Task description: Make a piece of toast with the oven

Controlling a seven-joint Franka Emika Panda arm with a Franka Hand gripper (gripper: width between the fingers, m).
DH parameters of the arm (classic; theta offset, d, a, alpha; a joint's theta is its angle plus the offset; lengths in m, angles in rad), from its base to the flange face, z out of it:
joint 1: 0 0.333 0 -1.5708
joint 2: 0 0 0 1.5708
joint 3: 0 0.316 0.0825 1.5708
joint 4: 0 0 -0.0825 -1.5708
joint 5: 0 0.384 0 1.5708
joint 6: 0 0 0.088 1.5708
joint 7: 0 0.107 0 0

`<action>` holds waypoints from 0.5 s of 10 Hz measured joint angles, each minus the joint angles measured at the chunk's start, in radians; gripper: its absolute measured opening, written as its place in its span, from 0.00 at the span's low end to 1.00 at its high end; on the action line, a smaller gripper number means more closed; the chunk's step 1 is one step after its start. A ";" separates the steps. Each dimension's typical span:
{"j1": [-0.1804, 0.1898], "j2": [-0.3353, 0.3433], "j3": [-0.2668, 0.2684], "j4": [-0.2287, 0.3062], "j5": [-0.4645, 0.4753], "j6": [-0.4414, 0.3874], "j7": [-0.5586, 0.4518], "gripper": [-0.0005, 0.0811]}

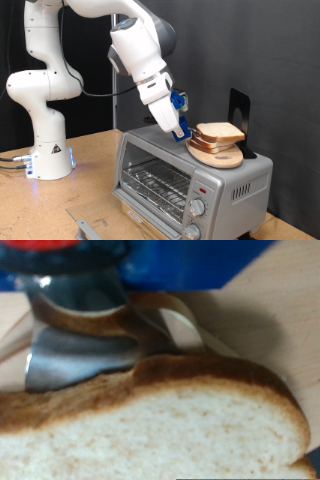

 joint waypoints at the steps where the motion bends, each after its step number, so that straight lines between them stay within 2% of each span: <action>1: -0.001 -0.011 -0.007 -0.011 0.044 0.002 -0.038 0.38; 3: -0.003 -0.037 -0.024 -0.032 0.097 0.000 -0.091 0.38; 5: -0.004 -0.062 -0.042 -0.047 0.103 -0.022 -0.104 0.38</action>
